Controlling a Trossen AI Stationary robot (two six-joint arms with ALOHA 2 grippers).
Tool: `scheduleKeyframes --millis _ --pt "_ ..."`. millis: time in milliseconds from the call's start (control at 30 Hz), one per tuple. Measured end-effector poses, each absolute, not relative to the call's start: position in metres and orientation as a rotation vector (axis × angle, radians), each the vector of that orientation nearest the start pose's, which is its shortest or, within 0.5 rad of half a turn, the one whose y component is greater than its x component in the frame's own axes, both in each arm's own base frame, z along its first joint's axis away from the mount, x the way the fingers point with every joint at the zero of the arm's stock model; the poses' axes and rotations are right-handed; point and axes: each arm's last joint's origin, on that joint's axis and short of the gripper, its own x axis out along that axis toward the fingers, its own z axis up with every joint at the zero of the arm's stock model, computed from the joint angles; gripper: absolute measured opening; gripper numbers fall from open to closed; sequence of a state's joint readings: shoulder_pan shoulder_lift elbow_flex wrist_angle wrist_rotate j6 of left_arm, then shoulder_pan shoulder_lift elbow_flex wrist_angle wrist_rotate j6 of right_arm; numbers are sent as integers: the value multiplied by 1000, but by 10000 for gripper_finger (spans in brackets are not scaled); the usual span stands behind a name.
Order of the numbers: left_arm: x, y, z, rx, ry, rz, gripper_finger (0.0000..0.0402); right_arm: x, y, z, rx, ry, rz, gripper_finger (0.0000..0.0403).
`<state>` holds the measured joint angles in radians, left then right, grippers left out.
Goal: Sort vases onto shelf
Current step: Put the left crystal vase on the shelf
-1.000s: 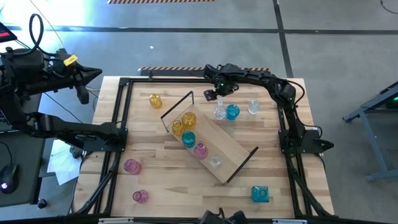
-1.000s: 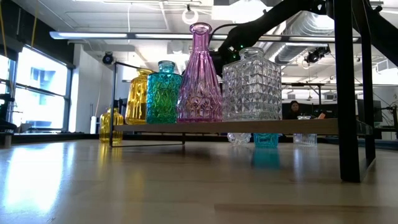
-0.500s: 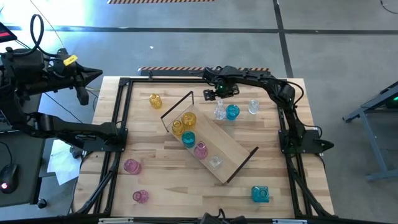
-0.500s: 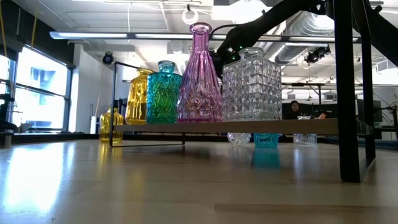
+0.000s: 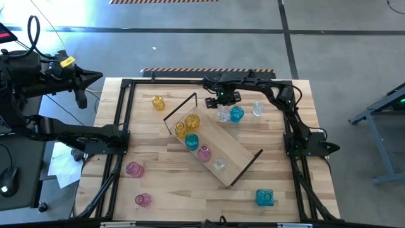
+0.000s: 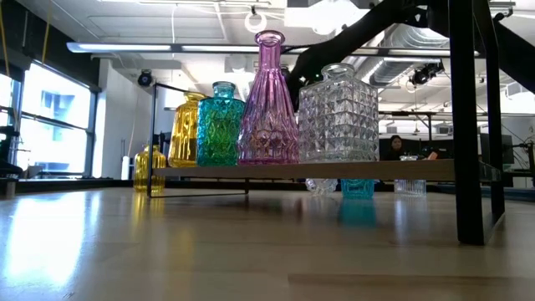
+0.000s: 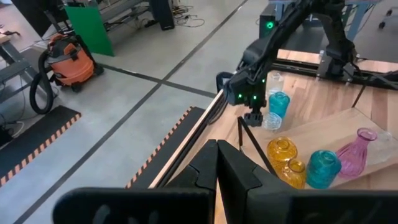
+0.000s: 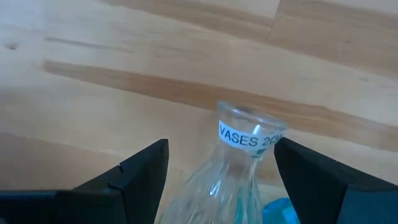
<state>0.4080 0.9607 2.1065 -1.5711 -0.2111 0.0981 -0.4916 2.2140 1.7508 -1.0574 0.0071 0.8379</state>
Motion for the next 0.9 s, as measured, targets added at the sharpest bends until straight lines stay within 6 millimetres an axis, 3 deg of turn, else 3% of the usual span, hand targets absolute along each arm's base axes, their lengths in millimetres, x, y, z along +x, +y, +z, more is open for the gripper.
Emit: scheduleKeyframes --millis 267,400,600,900 --pt "-14 0 527 37 417 595 0 378 -202 155 1010 1301 -1032 256" --pt "-20 -2 527 25 396 600 0 378 -201 154 996 1317 -1016 198" --pt "-22 -3 527 15 388 602 0 379 -200 153 982 1334 -971 77" --pt "-22 -3 527 15 388 602 0 382 -195 153 963 1346 -918 74"
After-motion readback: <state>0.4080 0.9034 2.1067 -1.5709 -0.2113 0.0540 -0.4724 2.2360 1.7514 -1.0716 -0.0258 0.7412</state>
